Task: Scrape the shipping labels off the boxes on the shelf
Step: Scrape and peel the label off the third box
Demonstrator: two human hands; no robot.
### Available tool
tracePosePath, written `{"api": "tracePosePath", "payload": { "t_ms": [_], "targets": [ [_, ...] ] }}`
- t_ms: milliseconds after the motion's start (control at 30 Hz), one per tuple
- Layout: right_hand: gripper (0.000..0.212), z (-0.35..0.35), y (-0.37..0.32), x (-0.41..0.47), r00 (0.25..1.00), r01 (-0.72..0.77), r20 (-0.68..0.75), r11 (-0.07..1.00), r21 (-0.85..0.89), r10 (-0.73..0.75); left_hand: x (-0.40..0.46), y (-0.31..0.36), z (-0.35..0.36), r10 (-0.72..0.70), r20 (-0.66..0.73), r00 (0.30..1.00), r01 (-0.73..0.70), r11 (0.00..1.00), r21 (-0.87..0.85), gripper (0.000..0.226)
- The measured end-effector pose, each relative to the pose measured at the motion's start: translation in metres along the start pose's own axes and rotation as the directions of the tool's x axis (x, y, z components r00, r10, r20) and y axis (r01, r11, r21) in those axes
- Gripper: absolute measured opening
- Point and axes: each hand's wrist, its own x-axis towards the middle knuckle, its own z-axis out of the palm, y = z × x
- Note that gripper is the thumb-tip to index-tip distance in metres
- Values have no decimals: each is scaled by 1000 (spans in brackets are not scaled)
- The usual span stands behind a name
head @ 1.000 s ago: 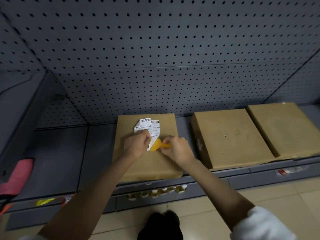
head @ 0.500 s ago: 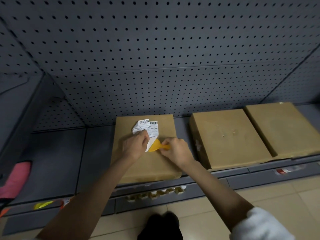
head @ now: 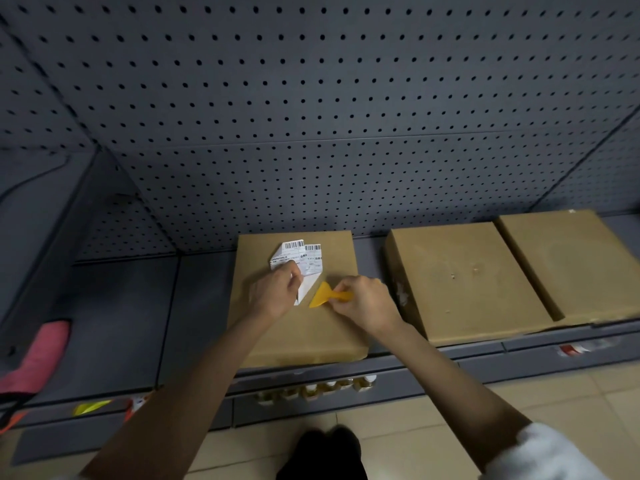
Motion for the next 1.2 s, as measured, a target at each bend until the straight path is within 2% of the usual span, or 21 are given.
{"api": "tracePosePath", "payload": {
  "t_ms": [567,733,933,1200],
  "targets": [
    [25,5,-14,9,1000,7,-13,1000,10,-7,1,1,-4,-13,1,1000,14,1000,-24,15],
    [22,-1,-1,5,1000,1,15,1000,-10,-1,-2,-2,-1,-33,5,999,33,996,-80,12],
    [23,7,-16,9,1000,8,-24,1000,16,-8,5,-9,1,-63,2,998,61,974,-218,15],
    [20,-2,-2,1,1000,-15,-21,998,55,16,2,-6,3,-82,29,996,87,967,-239,23]
  ]
}}
